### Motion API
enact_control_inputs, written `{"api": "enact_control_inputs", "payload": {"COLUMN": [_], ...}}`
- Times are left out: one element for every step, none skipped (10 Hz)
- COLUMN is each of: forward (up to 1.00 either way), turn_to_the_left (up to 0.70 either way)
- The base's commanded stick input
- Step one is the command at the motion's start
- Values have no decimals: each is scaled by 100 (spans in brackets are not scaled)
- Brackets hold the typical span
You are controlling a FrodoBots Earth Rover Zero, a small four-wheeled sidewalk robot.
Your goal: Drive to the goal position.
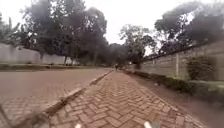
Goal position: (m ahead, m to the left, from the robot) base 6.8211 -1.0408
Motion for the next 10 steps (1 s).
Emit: {"api": "enact_control_inputs", "payload": {"forward": [70, 70, 70, 70, 70, 70, 70, 70, 70, 70], "turn_to_the_left": [0, 0, 5, 13, 16, 10, 3, -29, -32, -35]}}
